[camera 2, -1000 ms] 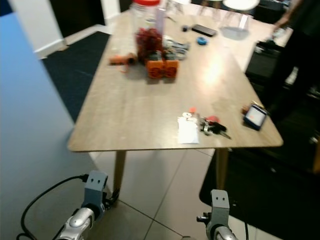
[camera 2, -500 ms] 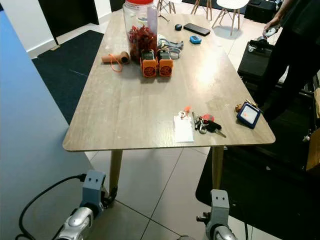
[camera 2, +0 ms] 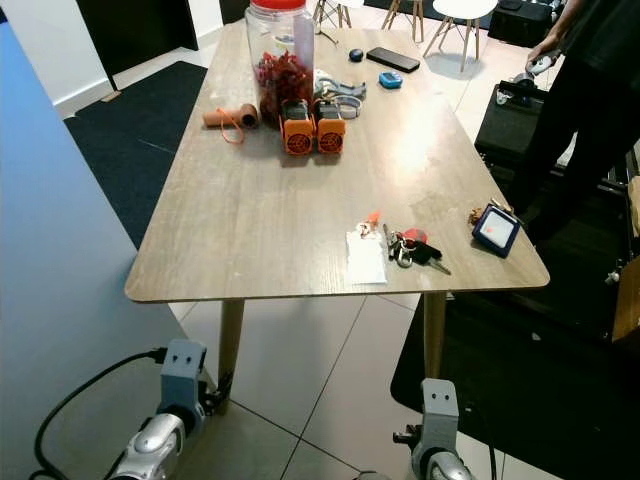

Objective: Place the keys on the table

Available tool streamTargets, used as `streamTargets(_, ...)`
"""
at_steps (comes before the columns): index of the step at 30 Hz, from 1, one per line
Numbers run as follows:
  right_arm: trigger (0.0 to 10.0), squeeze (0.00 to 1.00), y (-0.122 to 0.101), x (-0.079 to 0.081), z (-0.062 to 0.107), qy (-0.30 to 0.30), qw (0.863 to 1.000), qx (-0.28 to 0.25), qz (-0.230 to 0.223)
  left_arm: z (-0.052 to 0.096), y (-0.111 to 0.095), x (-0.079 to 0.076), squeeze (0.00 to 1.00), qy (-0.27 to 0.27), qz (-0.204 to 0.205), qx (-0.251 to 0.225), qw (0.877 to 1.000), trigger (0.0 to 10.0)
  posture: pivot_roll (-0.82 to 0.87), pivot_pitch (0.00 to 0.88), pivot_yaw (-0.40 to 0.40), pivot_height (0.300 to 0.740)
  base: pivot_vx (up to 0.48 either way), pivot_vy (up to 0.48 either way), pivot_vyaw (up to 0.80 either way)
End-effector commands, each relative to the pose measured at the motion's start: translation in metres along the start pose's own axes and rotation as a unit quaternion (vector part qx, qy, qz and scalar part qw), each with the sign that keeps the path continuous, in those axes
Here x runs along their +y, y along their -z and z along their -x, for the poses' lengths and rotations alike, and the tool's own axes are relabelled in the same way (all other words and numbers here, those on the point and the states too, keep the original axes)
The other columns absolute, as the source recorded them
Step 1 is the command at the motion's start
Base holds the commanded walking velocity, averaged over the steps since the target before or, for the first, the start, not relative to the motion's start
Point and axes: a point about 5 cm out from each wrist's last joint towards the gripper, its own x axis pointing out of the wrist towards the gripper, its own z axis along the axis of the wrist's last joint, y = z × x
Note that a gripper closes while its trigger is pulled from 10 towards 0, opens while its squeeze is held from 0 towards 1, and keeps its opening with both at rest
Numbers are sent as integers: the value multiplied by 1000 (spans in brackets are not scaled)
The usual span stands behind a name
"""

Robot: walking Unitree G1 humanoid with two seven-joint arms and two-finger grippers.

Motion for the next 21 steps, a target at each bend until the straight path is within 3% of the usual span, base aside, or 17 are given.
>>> streamTargets(1, 10000, 0, 4, -2, 1, 3, 1000, 11, -4, 0, 3, -4, 0, 5, 7, 6, 1000, 10000, 55, 36, -52, 740, -315, 0, 0)
streamTargets(21, 10000, 0, 8, 0, 2, 2, 1000, 13, -4, 2, 3, -1, 0, 11, -1, 4, 1000, 10000, 62, 22, -46, 740, -293, 0, 0)
